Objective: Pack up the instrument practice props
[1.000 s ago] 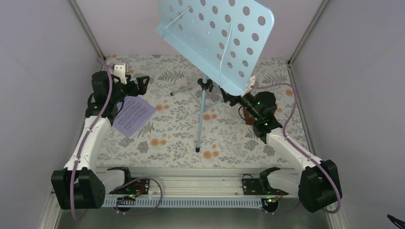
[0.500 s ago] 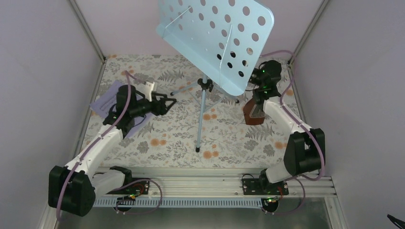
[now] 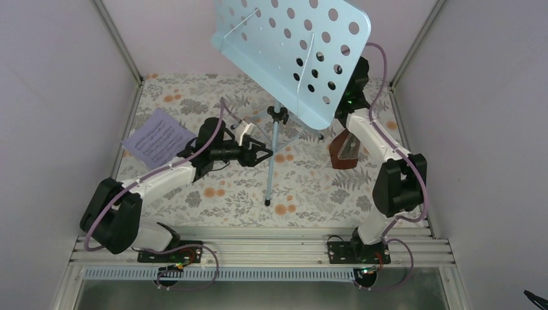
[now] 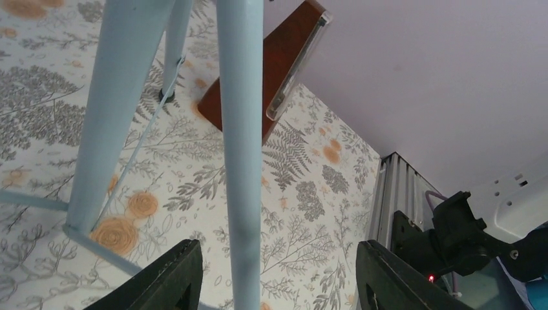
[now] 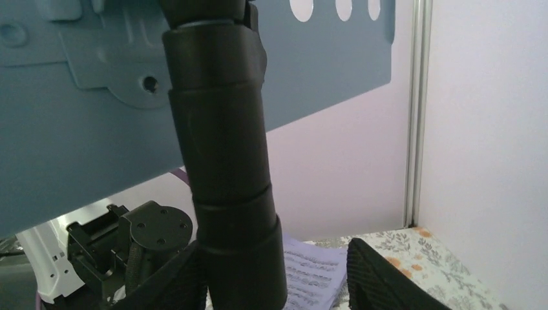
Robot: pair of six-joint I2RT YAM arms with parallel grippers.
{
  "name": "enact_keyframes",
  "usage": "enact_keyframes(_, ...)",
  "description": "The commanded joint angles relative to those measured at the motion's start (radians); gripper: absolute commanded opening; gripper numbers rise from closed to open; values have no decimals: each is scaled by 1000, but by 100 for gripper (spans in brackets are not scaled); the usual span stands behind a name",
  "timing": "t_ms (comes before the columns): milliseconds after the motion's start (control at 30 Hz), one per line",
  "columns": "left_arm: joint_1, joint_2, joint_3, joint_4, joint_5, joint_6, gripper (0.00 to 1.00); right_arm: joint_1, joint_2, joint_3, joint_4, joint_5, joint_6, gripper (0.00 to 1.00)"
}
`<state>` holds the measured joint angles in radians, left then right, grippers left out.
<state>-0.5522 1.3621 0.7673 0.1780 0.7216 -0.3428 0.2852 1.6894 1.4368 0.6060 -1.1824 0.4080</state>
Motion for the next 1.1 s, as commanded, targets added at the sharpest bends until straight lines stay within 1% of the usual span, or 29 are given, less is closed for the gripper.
enact_keyframes(0,-20,48,61,107,49,0,59,24,50,81,-45,-61,-11,45)
enact_keyframes(67,-29,75,85,109,51,5,53,32,65,102,-54,-71,-10,36)
enact_keyframes(200,-45,108,113,116,47,10,40,42,63,104,-65,-85,-15,23)
enact_keyframes(267,-49,110,113,125,34,11,31,43,56,90,-80,-87,-29,13)
enact_keyframes(333,-50,110,113,129,17,13,19,45,42,68,-97,-85,-48,5)
enact_keyframes(400,-53,112,115,130,2,13,8,45,26,34,-99,-83,-56,4)
enact_keyframes(467,-56,109,113,133,-12,14,3,46,4,-5,-95,-82,-60,4)
enact_keyframes(600,-58,78,104,174,-47,13,2,51,-56,-81,-111,-68,-86,4)
enact_keyframes(800,-67,-3,126,211,-109,19,2,65,-109,-131,-228,-49,-174,4)
enact_keyframes(1000,-76,-70,129,250,-144,13,2,88,-144,-190,-257,-34,-210,4)
enact_keyframes(1067,-79,-79,135,237,-143,16,2,91,-152,-210,-264,-20,-215,4)
